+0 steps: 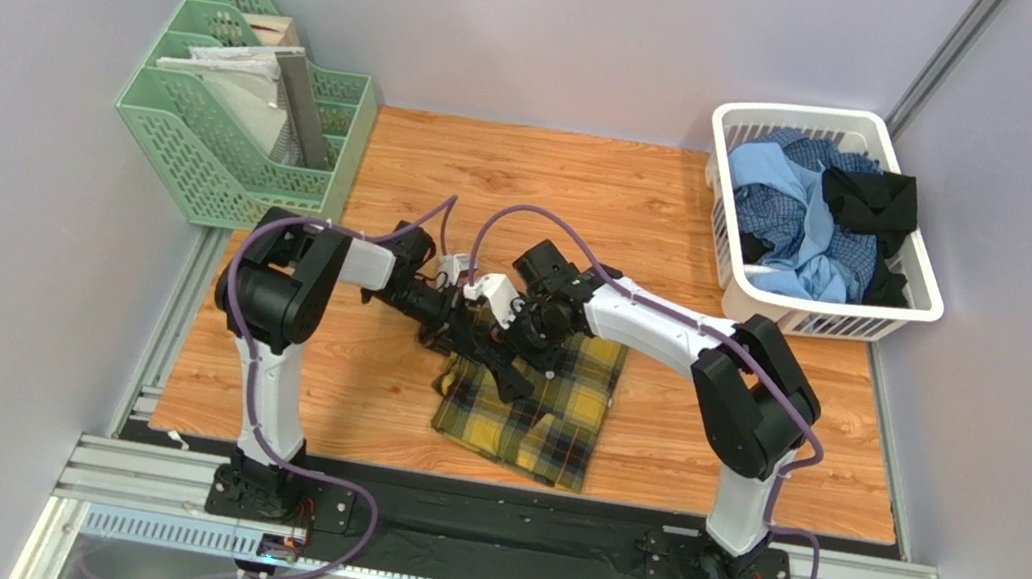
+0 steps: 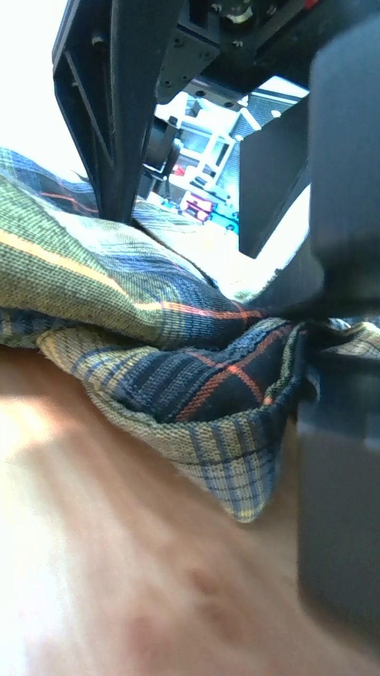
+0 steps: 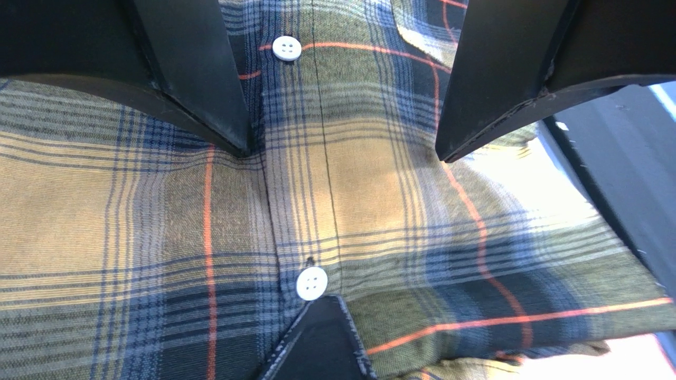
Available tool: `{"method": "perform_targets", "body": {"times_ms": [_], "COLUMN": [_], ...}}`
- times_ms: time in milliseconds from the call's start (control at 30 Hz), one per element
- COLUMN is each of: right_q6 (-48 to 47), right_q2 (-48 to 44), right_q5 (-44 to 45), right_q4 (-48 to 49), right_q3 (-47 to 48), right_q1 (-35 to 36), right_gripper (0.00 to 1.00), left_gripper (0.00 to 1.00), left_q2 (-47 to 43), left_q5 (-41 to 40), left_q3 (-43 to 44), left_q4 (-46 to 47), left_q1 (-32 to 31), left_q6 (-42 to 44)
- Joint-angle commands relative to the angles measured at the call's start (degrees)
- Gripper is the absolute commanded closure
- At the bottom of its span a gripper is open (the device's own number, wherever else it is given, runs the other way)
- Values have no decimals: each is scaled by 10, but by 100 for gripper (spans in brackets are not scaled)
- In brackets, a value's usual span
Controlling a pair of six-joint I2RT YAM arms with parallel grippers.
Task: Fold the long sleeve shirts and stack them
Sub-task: Fold the shirt
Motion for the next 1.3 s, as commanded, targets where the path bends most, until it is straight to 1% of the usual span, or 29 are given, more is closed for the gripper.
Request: {"method": "perform_targets", "body": {"times_ms": [0,33,67,133,167,200,233,267,300,333,367,400,433,467,500,533,567,600,633,667,733,767,867,933,967,1067,1200,1233,1267], "right_q6": [48,67,75,94,111,121,128,135,137,138,139,140,141,142,143,145,146,148,148,151,156,156,151,148,144,141,135,134,132], "right_q2": [-31,-56,-72,-98,-123,-135,-148,-169,-181,-191,-200,-217,-224,-231,-239,-243,-245,-248,-250,-251,-253,-255,-260,-262,-264,-268,-276,-278,-279], "right_q5": [-44,-72,-88,-130,-143,-153,-171,-179,-184,-188,-190,-193,-198,-200,-202,-205,-207,-207,-208,-209,-218,-219,-219,-219,-220,-225,-229,-230,-230], "right_q4": [11,9,9,11,12,16,18,19,19,19,19,19,19,19,17,16,17,17,16,16,17,16,13,9,6,-1,-13,-16,-20], "right_q3": [6,3,-2,-17,-22,-29,-41,-47,-52,-62,-68,-71,-79,-83,-84,-88,-91,-94,-96,-99,-104,-106,-118,-124,-126,-131,-122,-116,-112], "right_q1": [-44,-73,-91,-147,-166,-183,-216,-232,-244,-266,-276,-283,-297,-303,-312,-318,-321,-328,-333,-336,-349,-353,-362,-367,-368,-371,-372,-371,-372], "right_gripper": [4,3,3,2,2,2,2,2,2,2,2,2,2,2,2,2,2,2,2,2,2,2,2,2,2,2,1,1,1], "left_gripper": [100,100,100,100,100,100,100,100,100,100,100,100,100,100,100,100,100,100,100,100,100,100,100,100,100,100,100,100,100], "left_q2": [2,-7,-26,-41,-48,-46,-44,-33,-23,-14,11,24,42,49,50,50,49,46,40,39,37,38,49,56,57,48,1,-27,-43], "left_q5": [-65,-72,-79,-112,-129,-177,-202,-226,-288,-314,-344,-421,-458,-549,-583,-627,-688,-711,-734,-765,-785,-814,-827,-820,-817,-779,-743,-736,-722], "left_q3": [103,120,139,219,255,338,383,430,536,588,699,746,784,822,820,809,769,738,704,635,568,501,401,365,337,315,281,269,235], "left_q4": [-133,-160,-188,-280,-315,-389,-418,-449,-500,-519,-539,-563,-565,-559,-522,-499,-449,-418,-385,-329,-283,-234,-194,-193,-190,-222,-246,-251,-254], "left_q1": [6,11,16,30,31,31,31,30,30,30,25,12,2,-24,-36,-49,-73,-83,-93,-109,-126,-145,-186,-207,-229,-261,-297,-307,-328], "left_q6": [123,168,189,234,295,324,349,410,432,460,514,549,584,616,689,722,754,790,806,812,807,802,744,711,676,617,594,593,596]}}
